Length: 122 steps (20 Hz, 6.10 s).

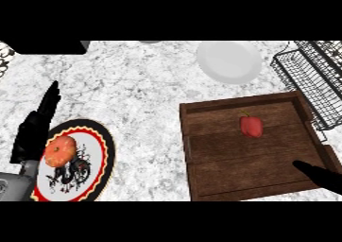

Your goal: Pick the bell pepper from the tray and place it in the tiered basket

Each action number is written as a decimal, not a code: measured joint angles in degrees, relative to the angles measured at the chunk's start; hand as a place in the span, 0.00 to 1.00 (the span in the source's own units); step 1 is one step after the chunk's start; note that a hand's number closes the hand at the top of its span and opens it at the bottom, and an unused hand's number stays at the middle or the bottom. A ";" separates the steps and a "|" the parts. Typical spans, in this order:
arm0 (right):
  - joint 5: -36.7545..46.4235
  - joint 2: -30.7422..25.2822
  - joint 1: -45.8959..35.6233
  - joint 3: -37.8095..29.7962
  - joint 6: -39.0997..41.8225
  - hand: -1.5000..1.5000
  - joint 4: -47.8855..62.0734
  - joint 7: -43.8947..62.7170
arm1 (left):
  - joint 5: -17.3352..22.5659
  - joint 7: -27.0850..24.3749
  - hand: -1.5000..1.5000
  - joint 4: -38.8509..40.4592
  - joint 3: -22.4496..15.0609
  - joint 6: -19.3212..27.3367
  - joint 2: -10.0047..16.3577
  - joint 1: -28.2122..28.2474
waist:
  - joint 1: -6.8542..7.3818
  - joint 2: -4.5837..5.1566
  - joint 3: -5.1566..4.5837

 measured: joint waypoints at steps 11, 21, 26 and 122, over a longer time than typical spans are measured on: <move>3.13 -4.75 -17.68 3.61 9.64 0.00 -0.68 26.87 | -1.30 0.31 0.50 0.42 0.56 -0.91 -1.59 -0.72 | 0.98 0.02 0.23; 4.74 -1.01 -24.47 8.19 12.50 0.00 8.30 30.05 | -1.64 -0.20 0.50 1.76 2.44 -2.68 -1.94 -1.00 | 0.70 -0.08 0.31; 6.83 1.35 -24.81 9.75 13.26 0.00 10.35 29.80 | -2.90 -0.81 0.50 1.64 2.62 -2.68 -3.12 -0.26 | 0.44 -0.13 0.33; 79.84 -3.40 -85.89 -14.96 5.16 1.00 76.60 30.09 | -12.73 1.70 0.50 0.80 7.18 -11.50 -12.13 -6.38 | 7.70 2.46 0.27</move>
